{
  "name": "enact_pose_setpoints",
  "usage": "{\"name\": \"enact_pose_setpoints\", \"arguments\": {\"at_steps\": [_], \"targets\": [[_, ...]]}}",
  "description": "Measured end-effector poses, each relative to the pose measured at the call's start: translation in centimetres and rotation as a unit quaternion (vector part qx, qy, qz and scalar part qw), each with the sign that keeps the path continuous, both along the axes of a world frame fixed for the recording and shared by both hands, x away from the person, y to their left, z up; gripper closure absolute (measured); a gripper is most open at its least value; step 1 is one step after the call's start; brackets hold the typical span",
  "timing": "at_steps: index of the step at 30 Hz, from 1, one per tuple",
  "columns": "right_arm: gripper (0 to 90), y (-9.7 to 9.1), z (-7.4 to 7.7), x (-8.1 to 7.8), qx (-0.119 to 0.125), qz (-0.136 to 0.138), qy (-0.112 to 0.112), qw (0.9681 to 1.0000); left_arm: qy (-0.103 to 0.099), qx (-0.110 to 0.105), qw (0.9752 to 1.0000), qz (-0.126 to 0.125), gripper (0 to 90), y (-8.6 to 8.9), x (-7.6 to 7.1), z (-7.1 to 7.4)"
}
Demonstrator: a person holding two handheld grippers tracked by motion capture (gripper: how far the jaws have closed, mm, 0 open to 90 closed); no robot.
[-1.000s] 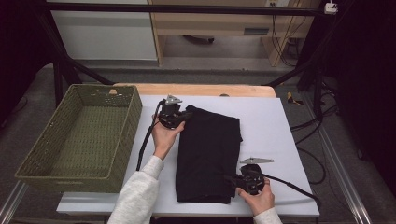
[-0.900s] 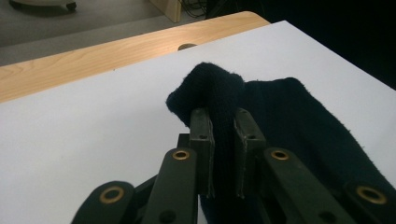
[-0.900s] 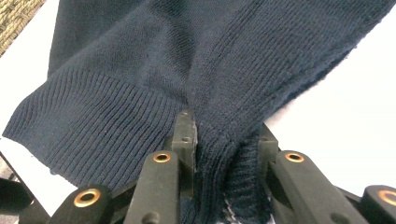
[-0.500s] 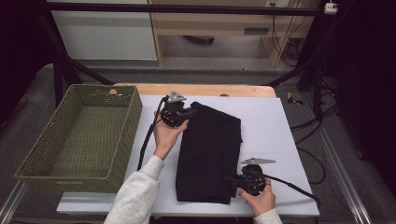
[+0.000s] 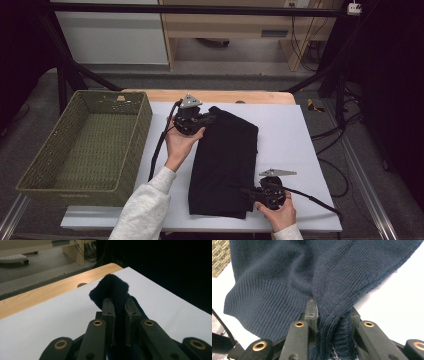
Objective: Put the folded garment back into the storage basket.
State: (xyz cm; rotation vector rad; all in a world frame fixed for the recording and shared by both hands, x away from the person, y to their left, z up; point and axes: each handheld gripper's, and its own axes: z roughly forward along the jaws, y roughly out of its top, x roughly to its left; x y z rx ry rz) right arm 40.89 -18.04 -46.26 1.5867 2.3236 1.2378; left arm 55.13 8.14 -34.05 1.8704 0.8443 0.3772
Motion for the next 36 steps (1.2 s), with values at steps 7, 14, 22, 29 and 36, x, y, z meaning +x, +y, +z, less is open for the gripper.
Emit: {"name": "enact_pose_setpoints", "arguments": {"at_steps": [7, 14, 22, 29, 36], "targets": [[72.1, -0.1, 0.2, -0.1, 0.005, 0.001, -0.006, 1.0, -0.004, -0.002, 1.0, -0.004, 81.1, -0.2, -0.4, 0.9], [72.1, -0.2, 0.5, -0.2, 0.013, 0.001, -0.014, 0.9998, -0.009, -0.004, 0.9999, -0.009, 81.1, -0.3, -1.0, 2.0], [72.1, 0.0, 1.1, -0.2, 0.013, 0.003, -0.024, 0.9996, -0.015, -0.005, 0.9998, -0.011, 81.1, -0.2, -1.6, 3.2], [72.2, 0.1, 1.6, -0.2, 0.018, 0.005, -0.034, 0.9993, -0.026, -0.004, 0.9996, -0.011, 81.2, -0.2, -2.3, 4.5], [72.3, 0.4, 2.3, -0.3, 0.023, 0.007, -0.044, 0.9988, -0.036, -0.005, 0.9993, -0.009, 81.1, 0.0, -2.9, 5.8]]}}
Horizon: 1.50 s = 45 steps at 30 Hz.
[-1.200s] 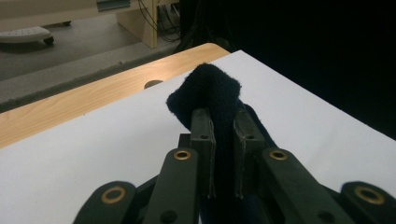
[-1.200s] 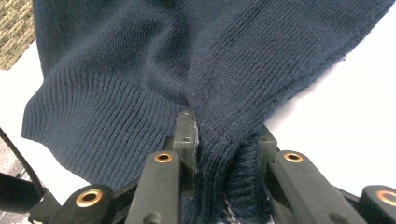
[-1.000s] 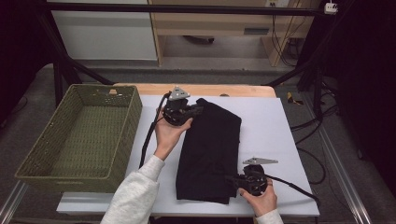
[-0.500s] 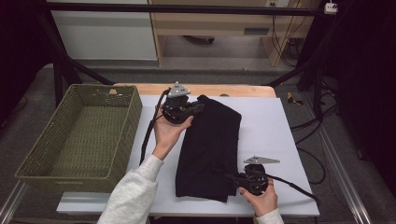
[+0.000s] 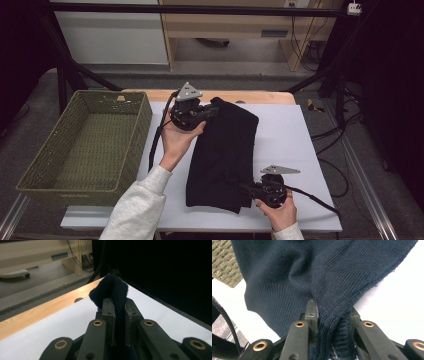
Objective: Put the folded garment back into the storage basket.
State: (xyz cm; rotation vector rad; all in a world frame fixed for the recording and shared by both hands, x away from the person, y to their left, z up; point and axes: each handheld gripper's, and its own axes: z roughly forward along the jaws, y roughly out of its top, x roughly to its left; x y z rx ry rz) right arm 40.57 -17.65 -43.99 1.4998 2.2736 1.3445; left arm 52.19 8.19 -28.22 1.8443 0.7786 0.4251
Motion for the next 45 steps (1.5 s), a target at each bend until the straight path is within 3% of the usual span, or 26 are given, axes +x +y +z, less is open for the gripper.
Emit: {"name": "enact_pose_setpoints", "arguments": {"at_steps": [25, 45], "targets": [[72.2, 1.8, 2.8, 0.8, 0.016, 0.019, -0.053, 0.9983, -0.033, 0.014, 0.9993, 0.012, 81.1, 1.5, -1.0, 4.3], [72.2, 4.1, 4.8, 1.9, 0.028, 0.036, -0.078, 0.996, -0.051, 0.024, 0.9981, 0.026, 81.1, 4.4, -1.4, 7.3]]}}
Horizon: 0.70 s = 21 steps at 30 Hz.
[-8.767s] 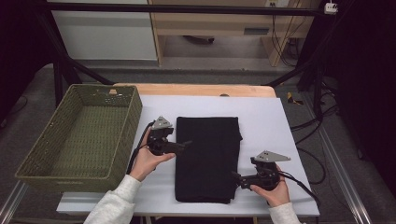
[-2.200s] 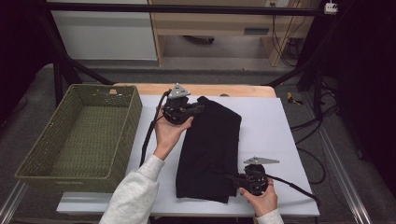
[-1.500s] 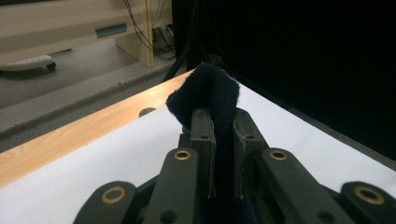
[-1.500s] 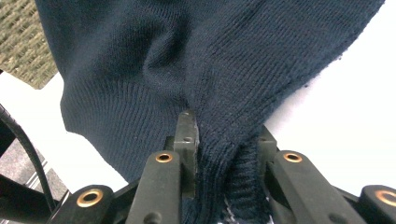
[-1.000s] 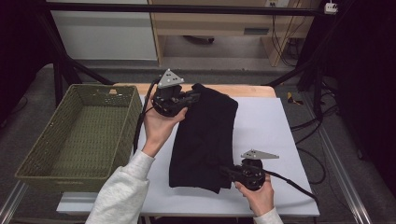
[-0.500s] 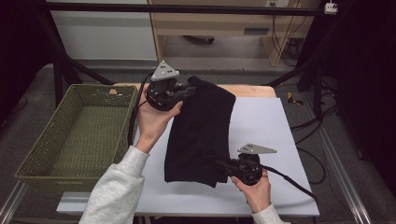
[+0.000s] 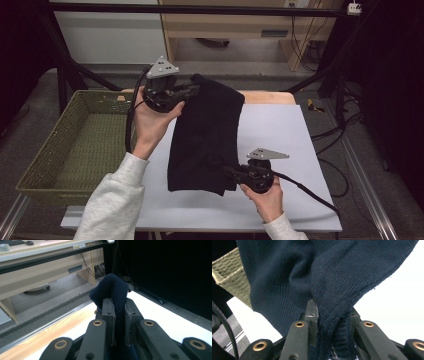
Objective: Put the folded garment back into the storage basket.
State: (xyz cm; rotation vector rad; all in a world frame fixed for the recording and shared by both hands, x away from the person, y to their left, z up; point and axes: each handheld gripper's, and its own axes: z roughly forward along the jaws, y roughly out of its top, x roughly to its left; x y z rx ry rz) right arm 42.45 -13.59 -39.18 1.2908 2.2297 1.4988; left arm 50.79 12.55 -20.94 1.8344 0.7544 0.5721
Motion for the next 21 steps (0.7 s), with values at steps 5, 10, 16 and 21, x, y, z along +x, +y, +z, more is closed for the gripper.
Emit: {"name": "enact_pose_setpoints", "arguments": {"at_steps": [5, 10, 16, 21], "targets": [[72.1, 0.8, 0.6, 0.2, 0.002, 0.005, -0.007, 1.0, -0.007, 0.004, 0.9999, 0.006, 81.1, 0.9, -0.1, 0.8], [72.1, 1.6, 1.0, 0.3, 0.003, 0.011, -0.012, 0.9999, -0.012, 0.008, 0.9998, 0.012, 81.1, 1.7, -0.3, 1.5], [72.1, 3.2, 1.6, 0.7, 0.008, 0.02, -0.019, 0.9996, -0.01, 0.006, 0.9996, 0.024, 81.1, 3.4, -0.5, 2.3], [72.1, 4.4, 1.9, 0.9, 0.009, 0.026, -0.025, 0.9993, -0.014, 0.008, 0.9993, 0.034, 81.1, 4.7, -0.6, 2.9]]}}
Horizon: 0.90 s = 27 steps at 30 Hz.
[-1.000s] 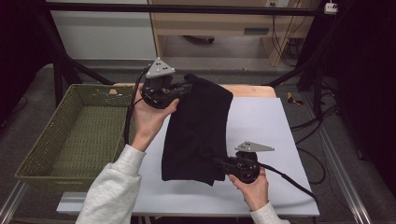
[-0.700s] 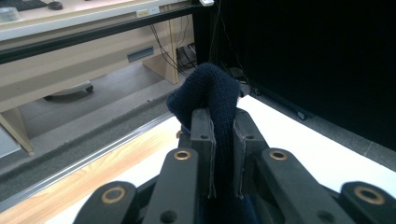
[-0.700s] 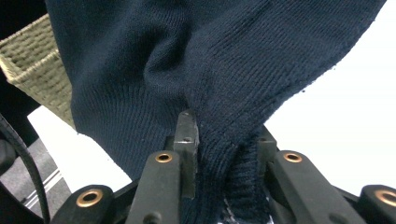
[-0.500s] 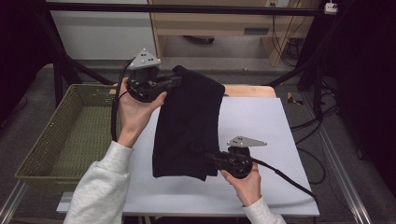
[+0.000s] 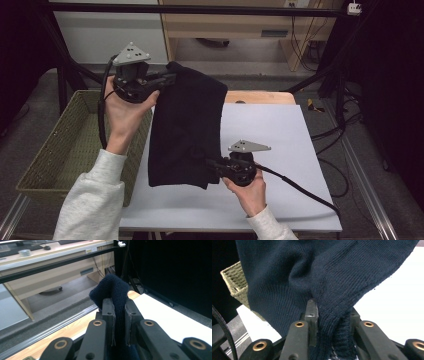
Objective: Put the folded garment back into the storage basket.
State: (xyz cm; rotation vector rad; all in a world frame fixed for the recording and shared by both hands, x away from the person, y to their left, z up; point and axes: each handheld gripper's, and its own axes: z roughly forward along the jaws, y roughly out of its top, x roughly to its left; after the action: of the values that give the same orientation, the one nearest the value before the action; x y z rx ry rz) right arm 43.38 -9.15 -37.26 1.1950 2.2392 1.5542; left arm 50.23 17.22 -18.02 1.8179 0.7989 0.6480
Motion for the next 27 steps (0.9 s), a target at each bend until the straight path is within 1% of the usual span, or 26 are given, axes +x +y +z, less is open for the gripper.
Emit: {"name": "enact_pose_setpoints", "arguments": {"at_steps": [5, 6, 8, 15, 19, 20, 25, 26, 27], "targets": [[72.0, 1.1, 0.3, 0.2, 0.0, 0.005, -0.006, 1.0, -0.002, 0.001, 1.0, 0.007, 81.1, 1.1, 0.0, 0.5], [72.1, 1.3, 0.4, 0.2, 0.002, 0.006, -0.005, 1.0, -0.005, 0.001, 0.9999, 0.01, 81.1, 1.4, 0.0, 0.6], [72.1, 1.6, 0.5, 0.3, 0.001, 0.008, -0.009, 0.9999, -0.003, -0.004, 1.0, 0.008, 81.1, 1.9, 0.0, 0.7], [72.1, 3.0, 1.0, 0.7, 0.007, 0.012, -0.014, 0.9998, -0.008, -0.008, 0.9997, 0.02, 81.0, 3.5, 0.0, 1.6], [72.1, 3.9, 1.4, 0.9, 0.011, 0.016, -0.017, 0.9997, -0.01, -0.005, 0.9995, 0.03, 81.1, 4.4, -0.1, 2.0], [72.1, 4.1, 1.4, 1.0, 0.011, 0.016, -0.018, 0.9996, -0.012, -0.002, 0.9994, 0.033, 81.1, 4.7, -0.2, 2.1], [72.1, 5.3, 1.6, 1.2, 0.014, 0.024, -0.022, 0.9994, -0.013, -0.002, 0.9991, 0.04, 81.0, 5.8, -0.4, 2.6], [72.1, 5.5, 1.7, 1.2, 0.016, 0.026, -0.022, 0.9993, -0.013, -0.002, 0.9991, 0.04, 81.0, 5.8, -0.4, 2.6], [72.1, 5.8, 1.7, 1.2, 0.017, 0.027, -0.023, 0.9992, -0.014, -0.003, 0.9989, 0.044, 81.1, 6.3, -0.5, 2.8]]}}
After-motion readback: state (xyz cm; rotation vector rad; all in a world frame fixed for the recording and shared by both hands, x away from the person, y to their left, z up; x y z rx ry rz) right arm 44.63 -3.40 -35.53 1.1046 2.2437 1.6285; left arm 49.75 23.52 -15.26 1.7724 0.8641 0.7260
